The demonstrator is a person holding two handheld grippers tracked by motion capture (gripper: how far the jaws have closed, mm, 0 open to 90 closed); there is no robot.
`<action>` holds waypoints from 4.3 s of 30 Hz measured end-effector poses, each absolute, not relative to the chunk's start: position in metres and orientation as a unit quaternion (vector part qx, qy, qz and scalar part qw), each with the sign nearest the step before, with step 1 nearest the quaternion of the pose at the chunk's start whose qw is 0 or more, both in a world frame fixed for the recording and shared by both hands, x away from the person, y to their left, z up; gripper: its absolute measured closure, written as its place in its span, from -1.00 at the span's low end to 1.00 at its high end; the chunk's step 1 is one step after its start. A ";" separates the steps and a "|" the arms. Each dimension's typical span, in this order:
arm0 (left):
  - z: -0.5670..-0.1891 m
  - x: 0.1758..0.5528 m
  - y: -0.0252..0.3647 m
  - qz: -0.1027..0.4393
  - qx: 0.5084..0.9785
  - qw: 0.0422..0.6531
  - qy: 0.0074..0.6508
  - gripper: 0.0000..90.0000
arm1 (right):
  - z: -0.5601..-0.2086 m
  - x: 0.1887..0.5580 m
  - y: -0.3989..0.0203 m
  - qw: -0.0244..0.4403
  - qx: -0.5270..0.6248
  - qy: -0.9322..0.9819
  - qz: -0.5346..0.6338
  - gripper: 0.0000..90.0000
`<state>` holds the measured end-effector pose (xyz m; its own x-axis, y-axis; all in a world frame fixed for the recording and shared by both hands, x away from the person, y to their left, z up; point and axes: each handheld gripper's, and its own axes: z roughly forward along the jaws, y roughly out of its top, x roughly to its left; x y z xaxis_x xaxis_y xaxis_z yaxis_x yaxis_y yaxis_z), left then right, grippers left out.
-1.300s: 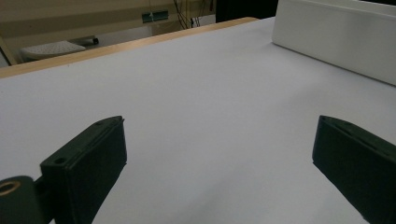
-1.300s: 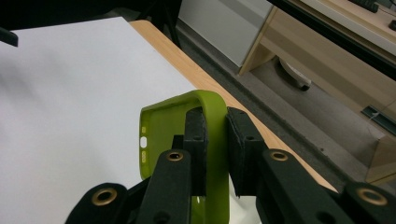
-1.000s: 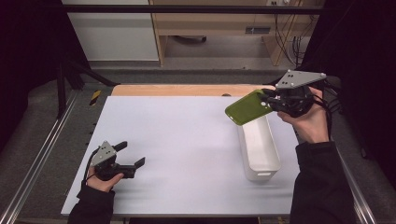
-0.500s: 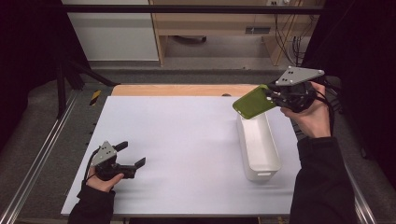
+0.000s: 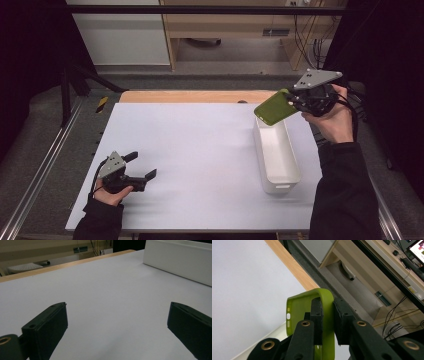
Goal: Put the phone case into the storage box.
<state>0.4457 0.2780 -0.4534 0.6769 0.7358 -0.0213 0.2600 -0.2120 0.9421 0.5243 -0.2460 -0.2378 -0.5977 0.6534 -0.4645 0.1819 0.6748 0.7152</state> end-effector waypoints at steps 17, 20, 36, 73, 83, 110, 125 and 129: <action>-0.455 0.447 0.276 0.223 0.748 0.531 0.330 -0.93 | -0.245 0.539 -0.256 0.376 0.230 0.852 0.284 0.76; -0.455 0.447 0.276 0.224 0.748 0.531 0.329 -0.93 | -0.247 0.541 -0.256 0.376 0.223 0.856 0.277 0.76; -0.457 0.448 0.275 0.225 0.751 0.528 0.326 -0.93 | -0.250 0.545 -0.259 0.381 0.202 0.863 0.262 0.76; -0.461 0.453 0.271 0.225 0.760 0.520 0.319 -0.93 | -0.272 0.581 -0.256 0.343 0.089 0.908 0.225 0.75; -0.462 0.453 0.272 0.225 0.764 0.515 0.317 -0.93 | -0.279 0.589 -0.251 0.336 0.063 0.916 0.208 0.75; -0.463 0.453 0.270 0.225 0.770 0.509 0.313 -0.93 | -0.303 0.613 -0.236 0.308 0.007 0.935 0.177 0.75; -0.464 0.453 0.270 0.225 0.772 0.506 0.312 -0.94 | -0.315 0.625 -0.230 0.296 -0.019 0.941 0.163 0.75; -0.464 0.453 0.270 0.225 0.772 0.506 0.312 -0.93 | -0.316 0.625 -0.230 0.295 -0.027 0.941 0.165 0.75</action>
